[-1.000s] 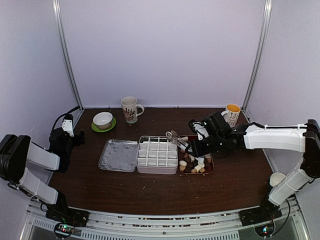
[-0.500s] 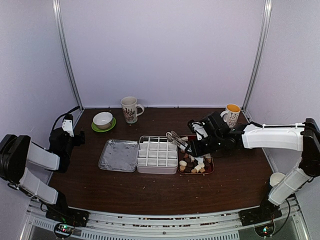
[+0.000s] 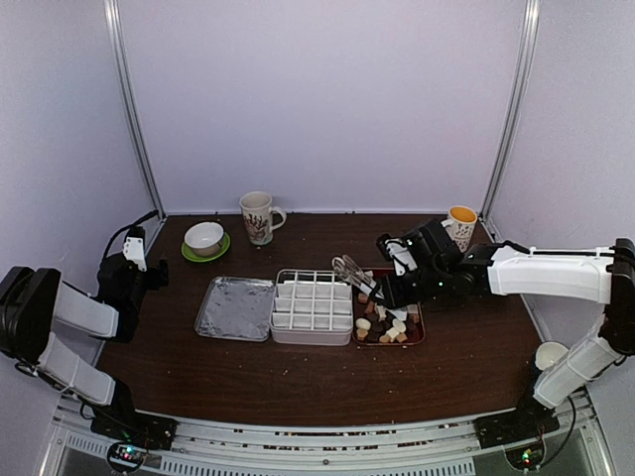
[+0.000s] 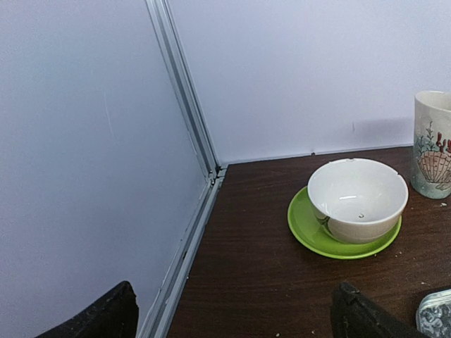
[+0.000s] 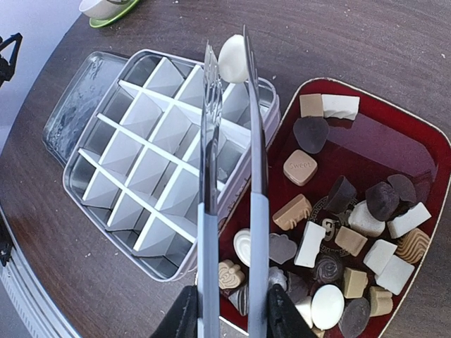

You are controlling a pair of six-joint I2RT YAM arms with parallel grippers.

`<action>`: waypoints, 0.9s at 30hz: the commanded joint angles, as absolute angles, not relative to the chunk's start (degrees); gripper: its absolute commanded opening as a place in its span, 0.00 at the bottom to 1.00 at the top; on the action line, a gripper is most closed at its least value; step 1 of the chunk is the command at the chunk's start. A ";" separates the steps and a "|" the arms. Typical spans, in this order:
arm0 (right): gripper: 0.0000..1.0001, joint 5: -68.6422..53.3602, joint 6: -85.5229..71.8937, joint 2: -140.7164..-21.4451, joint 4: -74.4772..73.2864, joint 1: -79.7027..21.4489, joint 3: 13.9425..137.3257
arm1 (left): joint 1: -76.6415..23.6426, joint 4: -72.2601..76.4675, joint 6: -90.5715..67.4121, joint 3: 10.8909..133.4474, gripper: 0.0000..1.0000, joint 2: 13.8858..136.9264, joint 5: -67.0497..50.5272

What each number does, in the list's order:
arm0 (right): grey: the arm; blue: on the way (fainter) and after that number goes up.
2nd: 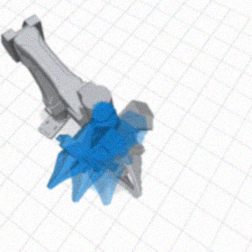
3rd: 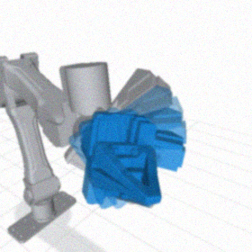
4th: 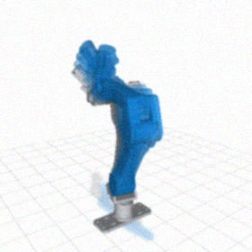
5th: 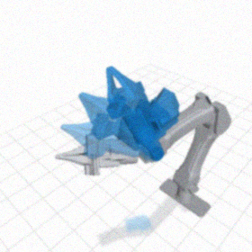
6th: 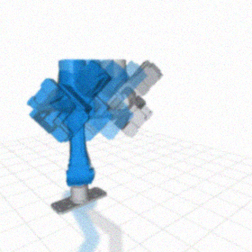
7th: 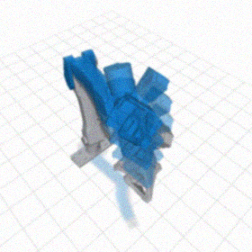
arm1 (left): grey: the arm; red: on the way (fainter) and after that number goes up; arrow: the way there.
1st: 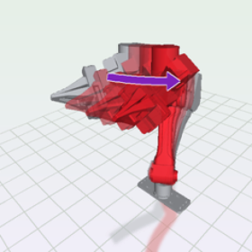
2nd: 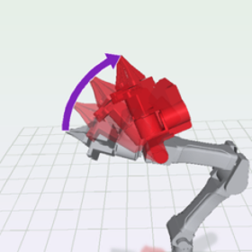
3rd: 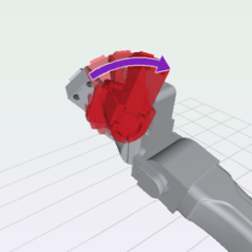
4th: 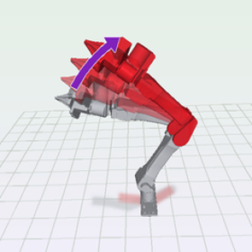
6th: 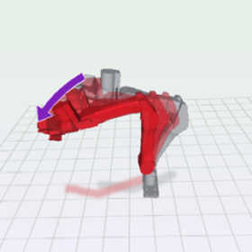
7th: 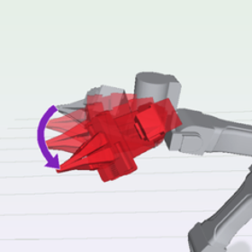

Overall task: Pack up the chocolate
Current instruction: Place the fake chocolate in the empty pocket of the box.

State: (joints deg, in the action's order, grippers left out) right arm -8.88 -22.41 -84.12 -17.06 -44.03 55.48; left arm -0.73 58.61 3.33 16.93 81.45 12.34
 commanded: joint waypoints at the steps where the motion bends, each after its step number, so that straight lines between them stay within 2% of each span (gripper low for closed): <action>1: 0.29 -7.47 -22.41 -82.35 -15.91 -44.59 54.76 | -0.34 60.53 2.78 17.84 0.98 81.77 11.68; 11: 0.39 -6.51 -22.24 -81.44 -15.92 -44.71 54.33 | -0.35 60.55 2.81 17.84 0.98 81.73 11.69; 27: 0.38 -0.73 -23.62 -76.66 -13.48 -44.66 49.61 | -0.27 60.54 2.83 17.83 0.98 81.77 11.67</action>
State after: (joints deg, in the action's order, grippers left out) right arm -4.80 -22.68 -79.92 -16.69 -44.38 51.55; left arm -0.73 58.61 3.33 16.95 81.45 12.34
